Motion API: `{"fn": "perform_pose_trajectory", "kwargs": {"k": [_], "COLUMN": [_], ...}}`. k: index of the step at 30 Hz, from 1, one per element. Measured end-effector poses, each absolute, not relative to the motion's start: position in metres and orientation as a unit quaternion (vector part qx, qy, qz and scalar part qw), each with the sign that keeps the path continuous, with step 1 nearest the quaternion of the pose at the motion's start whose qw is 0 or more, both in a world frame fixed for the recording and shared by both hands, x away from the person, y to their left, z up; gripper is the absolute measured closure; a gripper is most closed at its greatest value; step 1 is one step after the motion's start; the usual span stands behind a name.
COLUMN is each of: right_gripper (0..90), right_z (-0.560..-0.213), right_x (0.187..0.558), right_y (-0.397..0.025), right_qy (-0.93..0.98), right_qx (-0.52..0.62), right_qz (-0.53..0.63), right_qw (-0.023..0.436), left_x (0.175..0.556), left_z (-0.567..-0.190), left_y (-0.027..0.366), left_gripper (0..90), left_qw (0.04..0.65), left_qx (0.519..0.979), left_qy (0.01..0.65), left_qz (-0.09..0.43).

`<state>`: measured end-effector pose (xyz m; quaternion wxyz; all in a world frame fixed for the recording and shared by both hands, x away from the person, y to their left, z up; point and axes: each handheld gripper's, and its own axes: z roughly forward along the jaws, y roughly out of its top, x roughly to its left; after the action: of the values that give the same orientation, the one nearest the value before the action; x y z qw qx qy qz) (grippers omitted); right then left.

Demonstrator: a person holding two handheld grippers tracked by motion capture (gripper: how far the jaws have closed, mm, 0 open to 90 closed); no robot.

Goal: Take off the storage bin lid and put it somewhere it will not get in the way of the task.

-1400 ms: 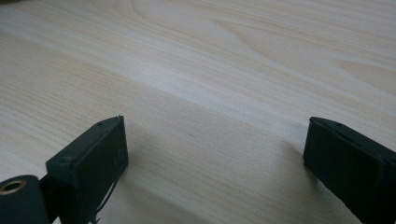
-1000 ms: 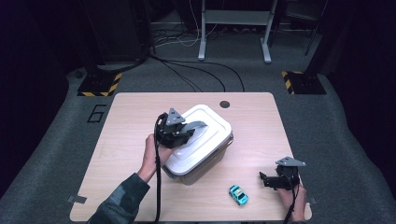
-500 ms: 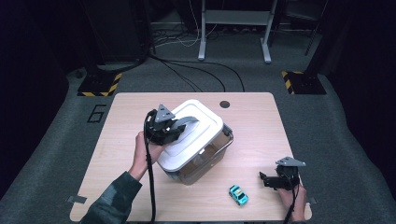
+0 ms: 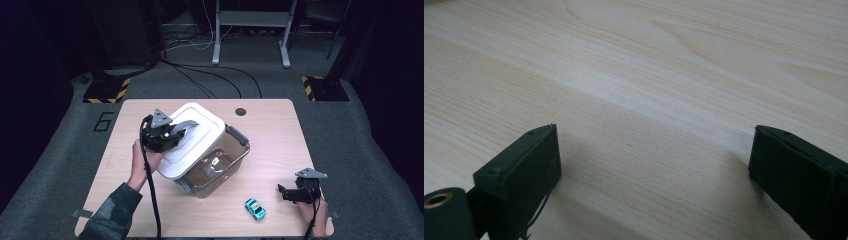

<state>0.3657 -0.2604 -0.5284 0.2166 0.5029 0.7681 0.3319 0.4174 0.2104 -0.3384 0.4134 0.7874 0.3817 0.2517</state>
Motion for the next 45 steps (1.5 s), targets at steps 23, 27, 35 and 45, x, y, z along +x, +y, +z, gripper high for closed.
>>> {"fn": "perform_pose_trajectory", "kwargs": {"k": [23,27,35,45], "right_gripper": [5.9,5.9,5.9,6.0], "right_z": [-0.528,-0.528,-0.528,-0.528], "right_x": [0.366,0.366,0.366,0.366], "right_y": [-0.260,-0.260,-0.260,-0.260], "right_qy": [0.768,0.768,0.767,0.767], "right_qx": [0.503,0.503,0.504,0.504], "right_qz": [0.332,0.331,0.332,0.332], "right_qw": [0.217,0.216,0.218,0.218], "left_x": [0.429,0.432,0.439,0.445], "left_z": [-0.350,-0.355,-0.369,-0.390], "left_y": [0.280,0.292,0.311,0.329], "left_gripper": [67.1,67.1,67.1,67.1], "left_qw": [0.405,0.401,0.392,0.379], "left_qx": [0.735,0.723,0.706,0.692], "left_qy": [0.465,0.483,0.514,0.543], "left_qz": [0.283,0.288,0.290,0.286]}}
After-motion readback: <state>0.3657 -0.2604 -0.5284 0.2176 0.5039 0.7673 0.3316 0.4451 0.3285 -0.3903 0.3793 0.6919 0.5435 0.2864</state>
